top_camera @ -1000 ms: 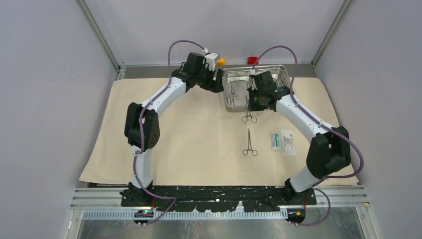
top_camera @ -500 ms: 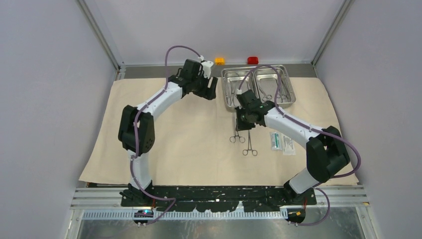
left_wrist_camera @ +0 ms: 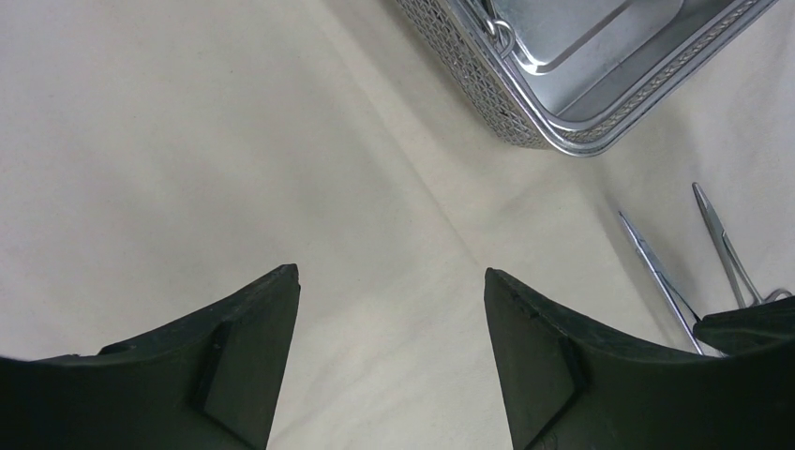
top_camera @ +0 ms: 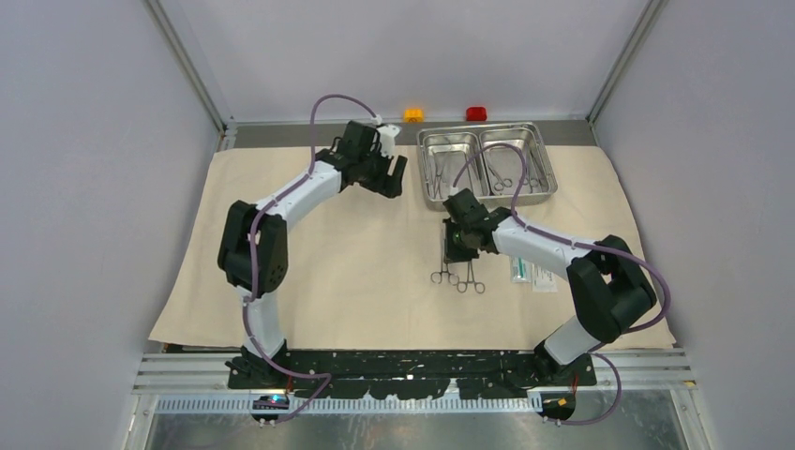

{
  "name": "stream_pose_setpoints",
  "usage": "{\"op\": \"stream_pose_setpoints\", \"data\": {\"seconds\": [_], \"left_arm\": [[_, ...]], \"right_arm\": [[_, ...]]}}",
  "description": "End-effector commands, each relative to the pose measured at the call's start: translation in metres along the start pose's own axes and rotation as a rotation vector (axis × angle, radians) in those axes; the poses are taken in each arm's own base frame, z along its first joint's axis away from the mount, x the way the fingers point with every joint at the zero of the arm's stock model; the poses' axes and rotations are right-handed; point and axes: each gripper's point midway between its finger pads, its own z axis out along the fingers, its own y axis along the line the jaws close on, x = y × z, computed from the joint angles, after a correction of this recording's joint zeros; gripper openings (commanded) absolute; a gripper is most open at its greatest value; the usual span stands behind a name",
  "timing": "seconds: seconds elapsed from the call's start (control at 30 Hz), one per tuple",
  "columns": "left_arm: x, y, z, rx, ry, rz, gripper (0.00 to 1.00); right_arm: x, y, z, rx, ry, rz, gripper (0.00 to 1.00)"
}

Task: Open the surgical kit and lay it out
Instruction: Place the medical item in the surgical kit.

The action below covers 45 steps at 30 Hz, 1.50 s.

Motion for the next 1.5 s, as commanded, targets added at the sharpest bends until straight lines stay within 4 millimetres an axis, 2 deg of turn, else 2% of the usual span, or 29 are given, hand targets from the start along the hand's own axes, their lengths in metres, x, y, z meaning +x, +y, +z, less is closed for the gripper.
{"op": "stream_pose_setpoints", "data": {"seconds": [0.0, 0.27, 0.63, 0.97, 1.47], "left_arm": [[-0.024, -0.006, -0.022, -0.006, -0.099, 0.034, 0.75], [-0.018, -0.016, -0.031, 0.002, -0.119, 0.06, 0.76], [-0.02, -0.016, -0.042, -0.009, -0.142, 0.073, 0.77], [-0.018, -0.017, -0.042, -0.006, -0.142, 0.073, 0.77], [-0.018, -0.017, -0.046, -0.013, -0.147, 0.078, 0.78]], "right_arm": [[-0.019, 0.005, 0.0, -0.01, -0.107, 0.048, 0.01], [-0.014, 0.006, 0.005, -0.023, -0.1, 0.074, 0.01], [-0.003, 0.004, 0.017, -0.016, -0.063, 0.081, 0.0], [0.012, 0.006, 0.027, -0.006, -0.017, 0.057, 0.01], [0.01, -0.001, 0.025, 0.024, -0.04, 0.002, 0.0]]}}
